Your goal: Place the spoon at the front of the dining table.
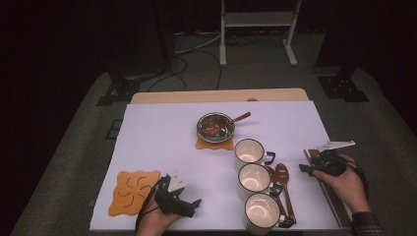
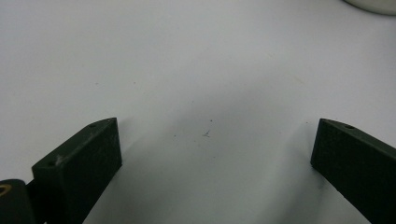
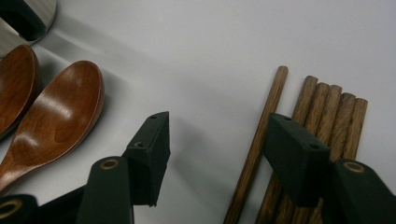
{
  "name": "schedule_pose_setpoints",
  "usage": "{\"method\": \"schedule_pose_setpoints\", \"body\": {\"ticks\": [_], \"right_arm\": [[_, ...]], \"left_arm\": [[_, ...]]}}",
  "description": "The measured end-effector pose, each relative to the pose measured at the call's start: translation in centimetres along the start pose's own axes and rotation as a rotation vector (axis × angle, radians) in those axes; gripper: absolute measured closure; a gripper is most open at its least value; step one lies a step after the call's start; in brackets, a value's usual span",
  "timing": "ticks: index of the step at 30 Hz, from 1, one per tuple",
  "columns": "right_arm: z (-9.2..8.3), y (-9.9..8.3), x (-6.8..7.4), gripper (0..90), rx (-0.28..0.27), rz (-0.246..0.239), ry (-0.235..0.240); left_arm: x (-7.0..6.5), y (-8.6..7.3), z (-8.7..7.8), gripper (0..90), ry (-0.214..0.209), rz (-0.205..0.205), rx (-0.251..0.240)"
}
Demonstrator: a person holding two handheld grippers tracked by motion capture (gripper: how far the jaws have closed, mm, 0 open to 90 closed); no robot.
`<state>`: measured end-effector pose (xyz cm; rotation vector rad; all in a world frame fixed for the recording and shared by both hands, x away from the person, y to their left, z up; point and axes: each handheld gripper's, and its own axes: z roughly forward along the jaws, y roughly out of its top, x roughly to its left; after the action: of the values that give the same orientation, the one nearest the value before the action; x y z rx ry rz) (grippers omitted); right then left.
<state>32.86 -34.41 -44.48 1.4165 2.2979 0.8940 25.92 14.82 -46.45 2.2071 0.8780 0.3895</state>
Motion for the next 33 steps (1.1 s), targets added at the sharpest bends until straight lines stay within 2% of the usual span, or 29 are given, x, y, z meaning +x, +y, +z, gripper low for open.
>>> {"method": "schedule_pose_setpoints", "body": {"ticks": [4,16,33], "right_arm": [[0.0,-0.2,0.2,39.2,0.006,-0.005,0.002],[-0.2,-1.0,1.1,37.5,-0.004,-0.035,-0.033],[-1.6,-3.1,2.3,37.8,-0.022,-0.043,-0.044]], "left_arm": [[0.0,0.0,0.0,0.6,0.0,0.0,0.0],[0.0,0.0,0.0,0.7,0.0,0.001,0.001],[0.0,0.0,0.0,0.7,0.0,0.001,0.0]]}}
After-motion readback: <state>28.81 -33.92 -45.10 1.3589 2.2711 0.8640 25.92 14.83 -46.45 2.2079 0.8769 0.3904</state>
